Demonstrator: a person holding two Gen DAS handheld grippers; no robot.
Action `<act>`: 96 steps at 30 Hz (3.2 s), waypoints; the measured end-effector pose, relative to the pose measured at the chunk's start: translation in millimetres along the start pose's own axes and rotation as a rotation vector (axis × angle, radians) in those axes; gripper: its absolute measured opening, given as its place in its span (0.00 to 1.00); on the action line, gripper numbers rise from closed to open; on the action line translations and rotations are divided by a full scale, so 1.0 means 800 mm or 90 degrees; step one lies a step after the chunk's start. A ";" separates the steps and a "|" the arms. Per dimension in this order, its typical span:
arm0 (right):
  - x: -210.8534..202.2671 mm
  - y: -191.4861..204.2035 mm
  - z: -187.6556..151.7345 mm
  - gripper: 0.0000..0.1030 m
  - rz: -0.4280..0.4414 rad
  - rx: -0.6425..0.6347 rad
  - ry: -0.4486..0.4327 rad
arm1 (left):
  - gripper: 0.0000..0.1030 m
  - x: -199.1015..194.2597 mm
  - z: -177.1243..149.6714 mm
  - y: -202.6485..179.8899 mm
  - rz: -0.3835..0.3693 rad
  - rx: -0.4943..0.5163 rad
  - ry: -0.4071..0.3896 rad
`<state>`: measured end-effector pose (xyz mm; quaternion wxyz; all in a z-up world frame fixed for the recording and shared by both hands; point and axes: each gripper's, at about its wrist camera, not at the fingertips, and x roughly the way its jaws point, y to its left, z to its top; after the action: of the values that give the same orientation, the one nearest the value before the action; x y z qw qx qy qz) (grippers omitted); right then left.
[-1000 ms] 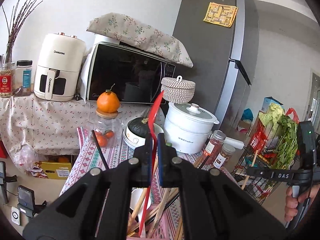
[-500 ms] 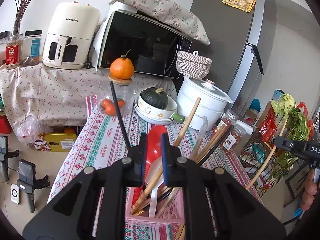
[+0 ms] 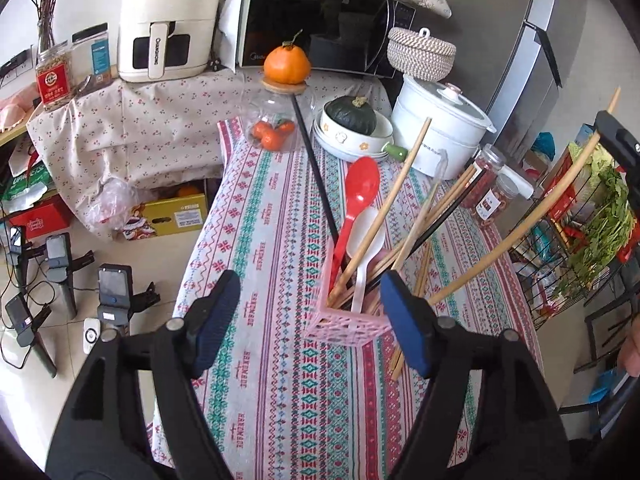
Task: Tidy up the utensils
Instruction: 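Drop the red spoon into the basket with left while right drops its chopstick in, then close the right tool on a loose wooden chopstick and lift it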
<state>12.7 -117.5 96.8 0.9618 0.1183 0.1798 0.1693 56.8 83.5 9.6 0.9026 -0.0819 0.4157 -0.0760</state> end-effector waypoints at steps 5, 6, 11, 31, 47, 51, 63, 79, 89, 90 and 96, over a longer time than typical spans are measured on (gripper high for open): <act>0.027 0.018 -0.011 0.06 0.011 -0.008 -0.002 | 0.73 0.016 -0.012 0.011 0.003 0.005 0.070; 0.034 0.019 -0.014 0.06 0.009 -0.010 0.001 | 0.73 0.017 -0.014 0.012 0.002 0.009 0.078; 0.073 0.031 -0.037 0.06 0.002 -0.031 0.029 | 0.75 0.022 -0.019 0.014 -0.001 0.019 0.106; 0.077 -0.057 -0.061 0.59 -0.088 0.039 0.169 | 0.82 0.041 -0.037 0.007 -0.030 -0.001 0.153; 0.200 -0.178 -0.178 0.39 -0.216 0.126 0.375 | 0.82 0.054 -0.047 -0.001 -0.014 0.001 0.171; 0.230 -0.179 -0.191 0.25 -0.211 0.109 0.394 | 0.82 0.052 -0.047 -0.005 -0.022 0.016 0.166; 0.240 -0.180 -0.201 0.12 -0.211 0.108 0.412 | 0.82 0.042 -0.052 -0.026 -0.052 0.086 0.156; 0.250 -0.166 -0.199 0.14 -0.295 0.045 0.465 | 0.82 0.037 -0.061 -0.041 -0.055 0.130 0.140; 0.221 -0.210 -0.176 0.16 -0.253 0.210 0.453 | 0.81 0.031 -0.066 -0.055 -0.061 0.166 0.124; 0.219 -0.208 -0.171 0.16 -0.249 0.208 0.447 | 0.81 0.031 -0.066 -0.056 -0.061 0.166 0.124; 0.225 -0.177 -0.150 0.16 -0.222 0.149 0.446 | 0.81 0.031 -0.067 -0.054 -0.064 0.158 0.126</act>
<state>164.3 -161.1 -108.3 0.8364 0.1300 0.5323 0.0117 29.3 32.1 -34.0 0.8553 0.0176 0.4857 -0.1797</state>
